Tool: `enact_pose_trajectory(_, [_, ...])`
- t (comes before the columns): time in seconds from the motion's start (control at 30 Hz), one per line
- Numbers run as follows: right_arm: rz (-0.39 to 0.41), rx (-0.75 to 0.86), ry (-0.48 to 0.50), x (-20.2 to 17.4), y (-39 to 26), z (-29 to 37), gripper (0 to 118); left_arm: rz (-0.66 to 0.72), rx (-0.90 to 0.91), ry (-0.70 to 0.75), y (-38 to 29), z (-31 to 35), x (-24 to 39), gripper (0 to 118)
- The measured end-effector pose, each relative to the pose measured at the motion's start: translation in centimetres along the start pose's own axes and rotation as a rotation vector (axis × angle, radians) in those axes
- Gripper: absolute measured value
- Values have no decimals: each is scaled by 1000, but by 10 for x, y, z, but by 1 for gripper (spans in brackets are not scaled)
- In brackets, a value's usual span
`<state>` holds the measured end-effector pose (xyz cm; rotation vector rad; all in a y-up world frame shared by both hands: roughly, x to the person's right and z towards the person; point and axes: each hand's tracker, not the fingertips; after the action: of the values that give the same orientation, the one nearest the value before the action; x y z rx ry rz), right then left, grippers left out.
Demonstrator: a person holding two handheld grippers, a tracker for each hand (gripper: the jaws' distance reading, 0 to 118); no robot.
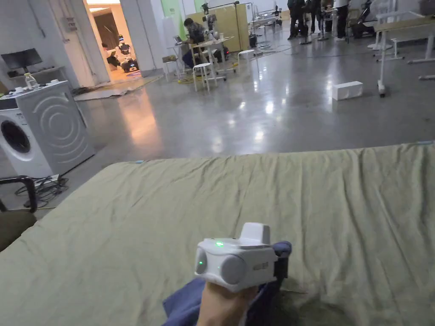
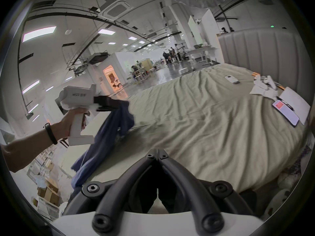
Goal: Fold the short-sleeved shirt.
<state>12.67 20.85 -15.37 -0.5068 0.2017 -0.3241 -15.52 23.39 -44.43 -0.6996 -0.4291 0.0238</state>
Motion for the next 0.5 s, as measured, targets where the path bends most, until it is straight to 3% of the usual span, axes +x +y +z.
enact_pose_trajectory(0.1, [-53, -14, -68, 19, -9, 15, 0, -174, -103, -148, -28, -46, 91, 2])
enact_pose_trajectory(0.23, [-87, -7, -181, 33, -19, 44, 0, -235, -263, -366, -91, -82, 178, 2])
enact_pose_trajectory(0.3, [-97, -4, -222, 37, -25, 56, 0, -200, -322, -436, -122, -84, 201, 2])
enact_pose_trajectory(0.43, [-158, -7, -277, 44, -32, 72, 0, -418, -311, -500, -165, -58, 228, 2])
enact_pose_trajectory(0.47, [-176, 7, -289, 45, -32, 73, 0, -436, -300, -485, -170, -58, 225, 4])
enact_pose_trajectory(0.5, [-190, 14, -285, 47, -31, 74, 0, -411, -285, -476, -170, -54, 222, 13])
